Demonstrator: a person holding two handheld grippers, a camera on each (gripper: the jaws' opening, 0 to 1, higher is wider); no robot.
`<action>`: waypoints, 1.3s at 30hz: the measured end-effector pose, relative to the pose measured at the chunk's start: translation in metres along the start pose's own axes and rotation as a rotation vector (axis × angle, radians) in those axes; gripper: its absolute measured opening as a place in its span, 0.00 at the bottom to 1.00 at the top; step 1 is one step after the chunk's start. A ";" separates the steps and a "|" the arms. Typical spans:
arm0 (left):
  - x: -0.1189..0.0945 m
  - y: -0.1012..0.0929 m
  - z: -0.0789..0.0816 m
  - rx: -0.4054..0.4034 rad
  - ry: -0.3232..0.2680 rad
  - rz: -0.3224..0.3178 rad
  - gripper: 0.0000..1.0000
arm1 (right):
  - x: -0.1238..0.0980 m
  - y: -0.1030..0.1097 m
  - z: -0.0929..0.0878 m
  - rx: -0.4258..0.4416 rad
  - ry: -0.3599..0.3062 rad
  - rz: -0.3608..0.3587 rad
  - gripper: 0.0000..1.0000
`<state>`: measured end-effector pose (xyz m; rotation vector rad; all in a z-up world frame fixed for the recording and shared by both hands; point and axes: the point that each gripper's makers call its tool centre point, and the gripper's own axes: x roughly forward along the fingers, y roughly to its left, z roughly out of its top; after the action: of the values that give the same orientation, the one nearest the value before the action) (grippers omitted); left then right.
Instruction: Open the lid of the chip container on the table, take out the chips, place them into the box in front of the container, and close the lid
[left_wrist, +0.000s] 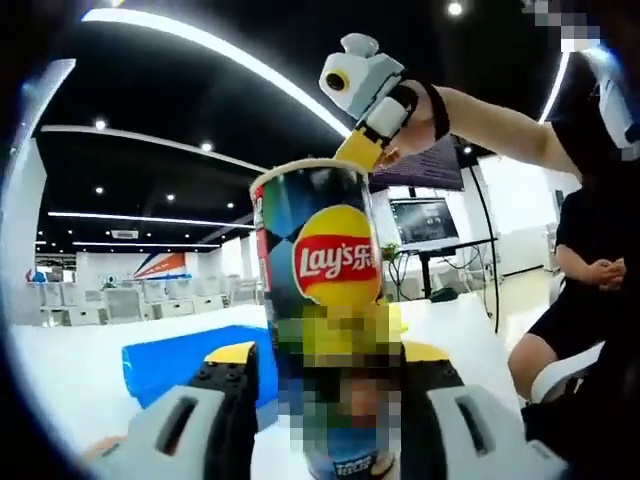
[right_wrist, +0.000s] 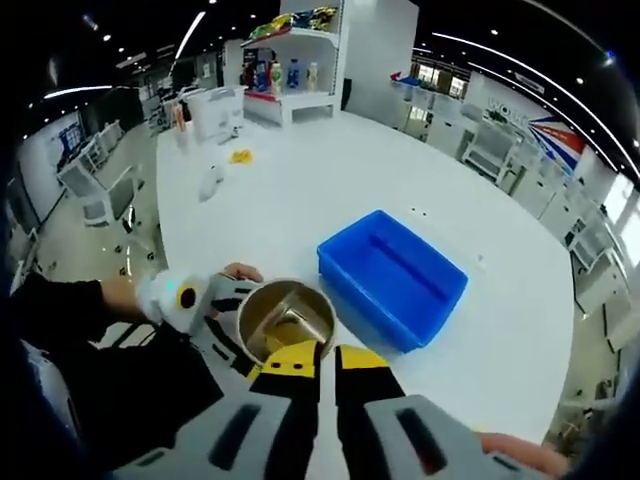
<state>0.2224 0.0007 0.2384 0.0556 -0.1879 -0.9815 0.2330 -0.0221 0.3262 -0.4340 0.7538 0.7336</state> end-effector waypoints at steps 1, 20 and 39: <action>0.000 0.000 -0.002 0.006 -0.001 -0.001 0.54 | 0.000 0.000 0.000 0.003 0.002 0.000 0.04; 0.002 -0.002 -0.007 0.061 0.229 -0.168 0.44 | 0.003 0.000 -0.015 0.126 0.013 0.087 0.07; -0.014 -0.008 -0.014 0.201 0.448 -0.332 0.44 | 0.026 -0.015 -0.080 0.492 -0.154 0.253 0.03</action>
<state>0.2108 0.0074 0.2215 0.5000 0.1413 -1.2511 0.2204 -0.0680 0.2558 0.1657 0.8200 0.7754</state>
